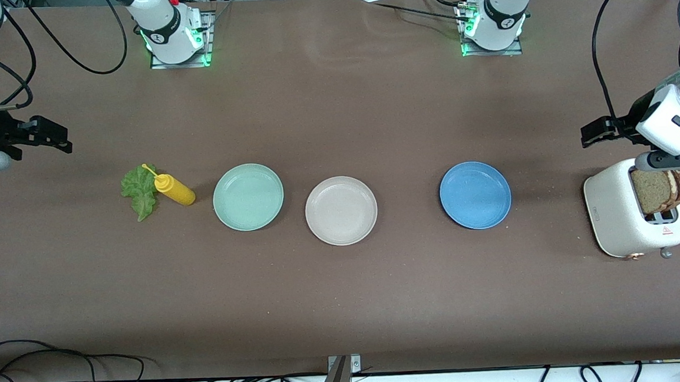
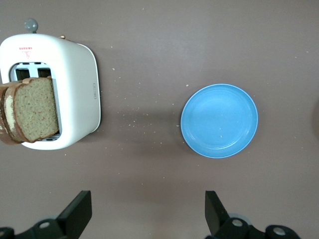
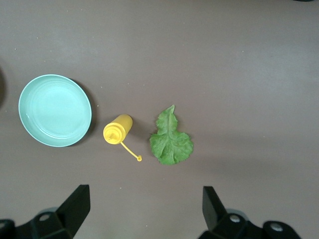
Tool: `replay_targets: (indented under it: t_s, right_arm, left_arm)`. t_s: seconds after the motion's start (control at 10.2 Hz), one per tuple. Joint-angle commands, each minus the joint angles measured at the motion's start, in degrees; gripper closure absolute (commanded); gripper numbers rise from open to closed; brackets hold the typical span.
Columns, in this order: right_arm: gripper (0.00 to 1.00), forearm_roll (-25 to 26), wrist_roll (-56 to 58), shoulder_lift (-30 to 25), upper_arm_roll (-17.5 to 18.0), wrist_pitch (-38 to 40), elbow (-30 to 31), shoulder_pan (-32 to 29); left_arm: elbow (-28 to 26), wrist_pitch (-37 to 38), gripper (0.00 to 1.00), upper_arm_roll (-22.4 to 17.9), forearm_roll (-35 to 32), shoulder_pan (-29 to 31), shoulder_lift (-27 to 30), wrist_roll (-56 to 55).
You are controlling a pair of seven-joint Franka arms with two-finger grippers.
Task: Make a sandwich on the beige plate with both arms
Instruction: 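Move the left gripper over the toaster toward the bread slices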
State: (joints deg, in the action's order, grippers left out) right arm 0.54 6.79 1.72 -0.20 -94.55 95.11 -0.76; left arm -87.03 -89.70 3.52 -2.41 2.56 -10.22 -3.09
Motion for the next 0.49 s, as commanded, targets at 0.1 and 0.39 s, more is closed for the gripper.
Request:
replay_targets:
  t_s: [0.1,0.39]
  right_arm:
    - [0.00,0.43,0.16,0.39,-0.06,1.30,-1.51,0.06]
    - [0.00,0.34,-0.28,0.39,0.02,1.38,-1.34,0.23]
  left_arm:
    - [0.63,-0.12,0.00,0.08,-2.15,1.31,-0.85,0.27]
    - [0.63,-0.12,0.00,0.08,-3.83,2.36,-1.73,0.27]
